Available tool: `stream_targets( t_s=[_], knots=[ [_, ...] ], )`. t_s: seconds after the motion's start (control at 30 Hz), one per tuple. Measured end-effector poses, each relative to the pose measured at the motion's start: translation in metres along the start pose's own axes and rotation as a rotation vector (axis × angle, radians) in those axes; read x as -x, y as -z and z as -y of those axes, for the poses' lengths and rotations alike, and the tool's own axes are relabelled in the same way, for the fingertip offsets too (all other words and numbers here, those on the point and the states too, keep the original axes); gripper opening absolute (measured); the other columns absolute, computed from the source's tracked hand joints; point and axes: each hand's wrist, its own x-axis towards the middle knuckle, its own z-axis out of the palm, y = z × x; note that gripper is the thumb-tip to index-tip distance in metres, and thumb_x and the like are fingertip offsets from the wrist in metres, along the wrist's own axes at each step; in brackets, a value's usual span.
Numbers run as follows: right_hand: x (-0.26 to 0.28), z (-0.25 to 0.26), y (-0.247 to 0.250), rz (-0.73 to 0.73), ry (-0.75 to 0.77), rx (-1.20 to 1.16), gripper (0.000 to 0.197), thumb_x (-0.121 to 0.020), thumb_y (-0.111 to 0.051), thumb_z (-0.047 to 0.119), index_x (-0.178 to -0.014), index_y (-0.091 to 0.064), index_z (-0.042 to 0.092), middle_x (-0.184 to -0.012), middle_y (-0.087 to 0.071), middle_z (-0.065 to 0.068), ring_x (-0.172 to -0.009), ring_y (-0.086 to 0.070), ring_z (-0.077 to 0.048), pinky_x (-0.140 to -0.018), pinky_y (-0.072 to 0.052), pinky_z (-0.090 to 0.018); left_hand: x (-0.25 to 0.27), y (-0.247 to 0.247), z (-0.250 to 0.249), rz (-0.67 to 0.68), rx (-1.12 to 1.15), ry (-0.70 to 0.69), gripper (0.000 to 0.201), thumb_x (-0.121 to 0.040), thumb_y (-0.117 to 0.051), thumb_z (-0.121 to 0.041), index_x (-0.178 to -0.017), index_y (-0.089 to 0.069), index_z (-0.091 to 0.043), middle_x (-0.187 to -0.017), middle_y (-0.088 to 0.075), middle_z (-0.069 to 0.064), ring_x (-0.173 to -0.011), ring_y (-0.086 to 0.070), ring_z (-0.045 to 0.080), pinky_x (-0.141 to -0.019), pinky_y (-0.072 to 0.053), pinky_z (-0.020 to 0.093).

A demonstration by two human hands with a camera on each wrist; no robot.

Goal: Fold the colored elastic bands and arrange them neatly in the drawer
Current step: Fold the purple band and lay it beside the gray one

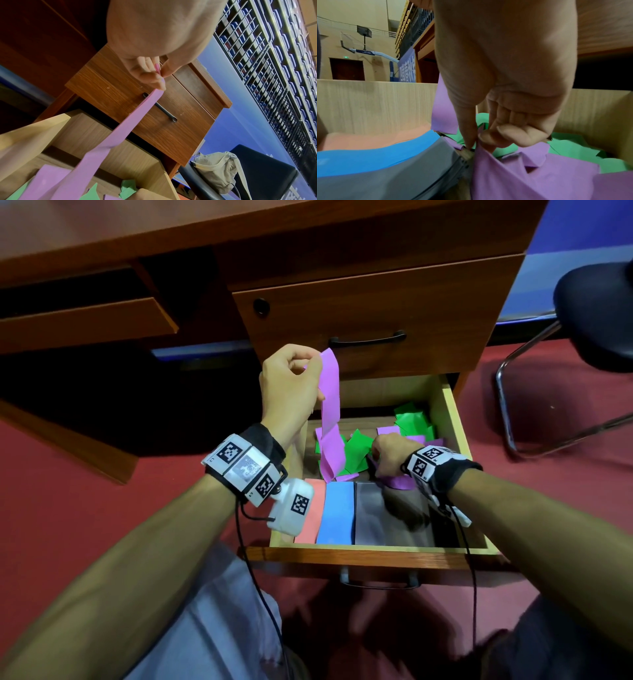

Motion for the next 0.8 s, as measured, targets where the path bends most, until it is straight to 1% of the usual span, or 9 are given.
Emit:
stream_targets(
  t_s=[0.1, 0.23, 0.33, 0.4, 0.47, 0.53, 0.6, 0.7, 0.8],
  knots=[
    [-0.003, -0.004, 0.002, -0.034, -0.051, -0.076, 0.034, -0.090, -0.063, 0.032, -0.067, -0.047, 0.012, -0.077, -0.056, -0.010, -0.076, -0.060, -0.031, -0.057, -0.043, -0.026, -0.002, 0.001, 0.001, -0.004, -0.001, 0.001, 0.011, -0.094, -0.060, -0.014, -0.093, -0.071, -0.015, -0.086, -0.071, 0.008, -0.048, -0.066, 0.017, -0.040, -0.038, 0.019],
    [0.000, -0.004, 0.017, -0.105, -0.110, -0.183, 0.037, -0.086, -0.064, 0.042, -0.077, -0.069, 0.007, -0.074, -0.063, -0.011, -0.078, -0.068, -0.030, -0.066, -0.055, -0.031, -0.002, 0.001, 0.000, -0.008, -0.007, -0.010, 0.012, -0.094, -0.060, -0.013, -0.092, -0.070, -0.017, -0.084, -0.071, 0.005, -0.049, -0.066, 0.016, -0.041, -0.039, 0.018],
    [0.006, -0.005, 0.030, -0.192, -0.178, -0.309, 0.030, -0.074, -0.060, 0.036, -0.077, -0.066, 0.007, -0.080, -0.065, -0.014, -0.081, -0.067, -0.033, -0.071, -0.054, -0.032, -0.002, 0.000, 0.001, -0.012, 0.002, -0.013, 0.011, -0.095, -0.060, -0.014, -0.093, -0.071, -0.016, -0.086, -0.071, 0.006, -0.049, -0.066, 0.016, -0.040, -0.039, 0.018],
    [0.010, -0.006, 0.039, -0.232, -0.201, -0.445, 0.025, -0.076, -0.057, 0.029, -0.082, -0.067, 0.007, -0.086, -0.064, -0.015, -0.085, -0.064, -0.035, -0.077, -0.053, -0.033, -0.002, 0.000, 0.002, -0.014, 0.010, -0.013, 0.012, -0.094, -0.059, -0.014, -0.091, -0.071, -0.017, -0.083, -0.070, 0.006, -0.049, -0.066, 0.017, -0.040, -0.038, 0.018],
    [0.014, -0.009, 0.048, -0.296, -0.205, -0.607, 0.021, -0.077, -0.055, 0.025, -0.074, -0.065, 0.007, -0.080, -0.065, -0.014, -0.079, -0.061, -0.034, -0.070, -0.049, -0.031, -0.003, -0.001, 0.003, -0.018, 0.017, -0.010, 0.013, -0.093, -0.059, -0.013, -0.089, -0.071, -0.017, -0.081, -0.070, 0.005, -0.048, -0.065, 0.017, -0.040, -0.038, 0.018],
    [0.020, -0.008, 0.057, -0.353, -0.207, -0.750, 0.022, -0.079, -0.055, 0.025, -0.063, -0.059, 0.011, -0.067, -0.060, -0.006, -0.069, -0.055, -0.028, -0.060, -0.041, -0.028, -0.003, -0.001, 0.003, -0.025, 0.020, -0.010, 0.013, -0.093, -0.058, -0.012, -0.089, -0.070, -0.017, -0.079, -0.069, 0.005, -0.047, -0.065, 0.017, -0.039, -0.037, 0.018],
    [0.026, -0.007, 0.064, -0.396, -0.170, -0.872, 0.026, -0.081, -0.055, 0.024, -0.057, -0.056, 0.015, -0.059, -0.057, -0.001, -0.064, -0.053, -0.022, -0.058, -0.039, -0.027, -0.003, -0.001, 0.003, -0.032, 0.017, -0.009, 0.014, -0.093, -0.058, -0.011, -0.089, -0.070, -0.016, -0.077, -0.068, 0.003, -0.046, -0.064, 0.016, -0.039, -0.037, 0.018],
    [0.034, -0.005, 0.071, -0.436, -0.111, -1.002, 0.023, -0.086, -0.056, 0.026, -0.066, -0.061, 0.015, -0.063, -0.061, -0.004, -0.061, -0.053, -0.016, -0.059, -0.039, -0.026, -0.003, -0.002, 0.005, -0.045, 0.003, 0.000, 0.014, -0.092, -0.057, -0.011, -0.089, -0.070, -0.015, -0.072, -0.066, 0.000, -0.046, -0.065, 0.015, -0.039, -0.038, 0.018],
    [0.035, -0.008, 0.070, -0.480, -0.083, -1.041, 0.035, -0.091, -0.063, 0.032, -0.062, -0.050, 0.019, -0.055, -0.049, -0.002, -0.046, -0.045, -0.008, -0.048, -0.034, -0.022, -0.003, -0.004, 0.005, -0.046, -0.007, 0.029, 0.014, -0.092, -0.056, -0.011, -0.090, -0.070, -0.011, -0.066, -0.064, 0.000, -0.046, -0.065, 0.016, -0.038, -0.038, 0.018]
  ],
)
